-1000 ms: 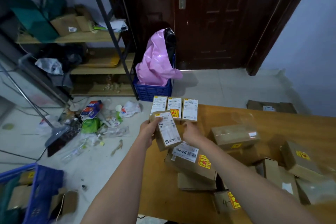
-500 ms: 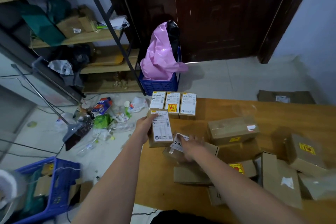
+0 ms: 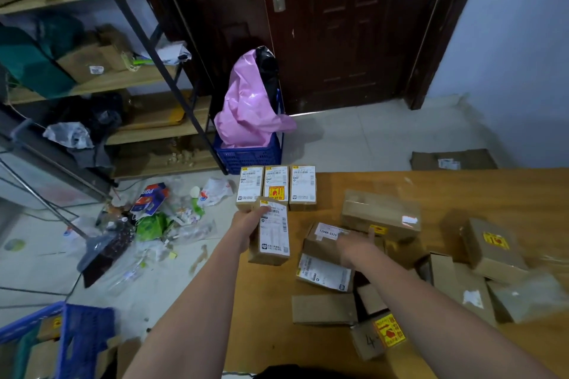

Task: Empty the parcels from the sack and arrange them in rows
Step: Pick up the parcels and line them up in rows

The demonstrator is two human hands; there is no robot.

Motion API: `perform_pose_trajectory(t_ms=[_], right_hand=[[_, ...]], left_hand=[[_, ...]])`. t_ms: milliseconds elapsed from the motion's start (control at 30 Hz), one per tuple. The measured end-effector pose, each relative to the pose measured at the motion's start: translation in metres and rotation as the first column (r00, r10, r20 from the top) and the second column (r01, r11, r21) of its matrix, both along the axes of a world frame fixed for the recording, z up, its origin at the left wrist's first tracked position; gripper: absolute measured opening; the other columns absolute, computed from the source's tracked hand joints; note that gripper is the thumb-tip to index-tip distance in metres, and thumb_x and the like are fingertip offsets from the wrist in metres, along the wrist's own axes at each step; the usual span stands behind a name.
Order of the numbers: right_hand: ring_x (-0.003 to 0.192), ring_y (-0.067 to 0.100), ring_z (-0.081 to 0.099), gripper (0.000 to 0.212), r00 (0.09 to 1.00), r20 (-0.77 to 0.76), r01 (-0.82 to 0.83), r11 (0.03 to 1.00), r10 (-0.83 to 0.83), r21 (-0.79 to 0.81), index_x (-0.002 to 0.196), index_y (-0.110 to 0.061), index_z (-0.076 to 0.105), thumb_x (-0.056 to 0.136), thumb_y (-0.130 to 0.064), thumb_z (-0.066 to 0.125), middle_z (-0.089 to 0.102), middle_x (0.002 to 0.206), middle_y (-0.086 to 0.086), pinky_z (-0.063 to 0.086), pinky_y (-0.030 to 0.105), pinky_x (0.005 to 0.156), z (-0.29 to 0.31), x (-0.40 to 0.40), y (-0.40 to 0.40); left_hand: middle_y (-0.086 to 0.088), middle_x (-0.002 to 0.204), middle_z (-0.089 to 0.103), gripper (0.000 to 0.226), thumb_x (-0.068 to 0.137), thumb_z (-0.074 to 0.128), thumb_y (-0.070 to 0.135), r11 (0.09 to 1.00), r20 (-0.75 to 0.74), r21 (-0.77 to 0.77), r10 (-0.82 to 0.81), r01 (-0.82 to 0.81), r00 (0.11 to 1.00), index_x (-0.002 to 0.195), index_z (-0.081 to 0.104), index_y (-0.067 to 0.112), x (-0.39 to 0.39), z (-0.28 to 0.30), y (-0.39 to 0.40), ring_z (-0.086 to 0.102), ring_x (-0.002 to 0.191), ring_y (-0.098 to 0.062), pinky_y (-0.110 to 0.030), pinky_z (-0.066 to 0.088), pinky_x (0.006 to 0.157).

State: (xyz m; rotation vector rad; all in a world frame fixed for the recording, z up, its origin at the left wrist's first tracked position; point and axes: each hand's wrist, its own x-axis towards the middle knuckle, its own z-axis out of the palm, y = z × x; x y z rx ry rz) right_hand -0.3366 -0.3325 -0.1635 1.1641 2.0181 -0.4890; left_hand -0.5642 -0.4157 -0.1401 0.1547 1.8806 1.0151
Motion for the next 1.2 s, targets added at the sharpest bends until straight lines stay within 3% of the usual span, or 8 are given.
perform_pose_trajectory(t_ms=[233,433,633,767,867,967,1067,1200], right_hand=[[0.136,0.036,0.038,0.065,0.984,-0.17,0.074,0.982,-0.045,0.173,0.147,-0.02,0.037,0.09,-0.038,0.063,0.039,0.15,0.013,0.036,0.05,0.11,-0.003,-0.011,0.014],[0.15,0.041,0.01,0.074,0.996,-0.085,0.019,1.0,-0.017,0.021,0.153,-0.051,0.005,0.099,-0.023,0.047,-0.002,0.165,0.016,0.012,0.062,0.116,-0.014,-0.049,0.0],[0.146,0.04,0.02,0.049,0.995,0.096,-0.03,0.99,0.017,0.139,0.138,-0.022,0.053,0.09,-0.014,0.055,0.027,0.158,0.019,0.012,0.064,0.116,-0.011,-0.099,-0.014],[0.123,0.033,0.052,0.03,0.961,-0.217,0.185,0.981,-0.17,0.051,0.121,-0.012,0.062,0.093,-0.012,0.052,0.055,0.131,0.016,0.043,0.044,0.106,-0.02,-0.135,-0.028],[0.112,0.027,0.06,0.032,0.841,-0.35,0.359,0.91,-0.412,-0.208,0.127,-0.009,0.057,0.097,-0.019,0.053,0.061,0.126,0.01,0.05,0.031,0.088,-0.027,-0.158,-0.038],[0.106,0.021,0.061,0.041,0.765,-0.295,0.434,0.797,-0.572,-0.42,0.135,-0.015,0.051,0.097,-0.029,0.059,0.06,0.132,0.005,0.054,0.031,0.084,-0.041,-0.175,-0.046],[0.103,0.019,0.065,0.04,0.724,-0.265,0.469,0.736,-0.637,-0.488,0.131,-0.017,0.053,0.094,-0.03,0.064,0.064,0.129,0.004,0.057,0.034,0.082,-0.058,-0.182,-0.053],[0.113,0.022,0.065,0.043,0.681,-0.282,0.495,0.708,-0.676,-0.504,0.129,-0.017,0.054,0.09,-0.027,0.07,0.064,0.129,0.004,0.057,0.036,0.089,-0.072,-0.19,-0.054]], left_hand=[[-0.012,0.102,0.074,0.033,0.088,0.071,0.024,0.999,0.026,-0.024,-0.047,0.047,0.999,0.115,0.062,0.007,-0.026,-0.017,-0.003,0.071,0.088,-0.028,-0.037,0.056,0.07],[-0.013,0.1,0.075,0.036,0.088,0.072,0.025,0.995,0.099,-0.067,-0.066,0.073,0.993,0.115,0.064,0.003,-0.053,-0.038,-0.016,0.071,0.093,-0.031,-0.044,0.057,0.086],[-0.018,0.103,0.074,0.03,0.091,0.07,0.021,0.992,0.127,-0.1,-0.069,0.082,0.99,0.109,0.065,-0.002,-0.082,-0.053,-0.031,0.07,0.082,-0.029,-0.038,0.057,0.076],[-0.012,0.092,0.073,0.033,0.091,0.07,0.024,0.99,0.133,-0.106,-0.079,0.093,0.988,0.113,0.063,0.0,-0.097,-0.065,-0.037,0.068,0.078,-0.024,-0.036,0.054,0.071],[-0.01,0.092,0.073,0.045,0.09,0.072,0.026,0.993,0.156,-0.098,-0.052,0.068,0.986,0.124,0.058,0.0,-0.104,-0.076,-0.038,0.068,0.082,-0.023,-0.037,0.054,0.075],[-0.011,0.095,0.073,0.054,0.087,0.075,0.025,0.995,0.158,-0.092,-0.032,0.047,0.987,0.131,0.051,0.005,-0.106,-0.087,-0.039,0.069,0.086,-0.025,-0.038,0.056,0.076],[-0.015,0.103,0.072,0.057,0.086,0.076,0.024,0.994,0.142,-0.104,-0.021,0.036,0.99,0.133,0.051,0.002,-0.105,-0.1,-0.04,0.07,0.085,-0.026,-0.035,0.058,0.07],[-0.015,0.118,0.069,0.056,0.087,0.075,0.025,0.991,0.088,-0.122,-0.037,0.048,0.995,0.134,0.054,0.001,-0.113,-0.114,-0.038,0.069,0.102,-0.029,-0.042,0.057,0.089]])
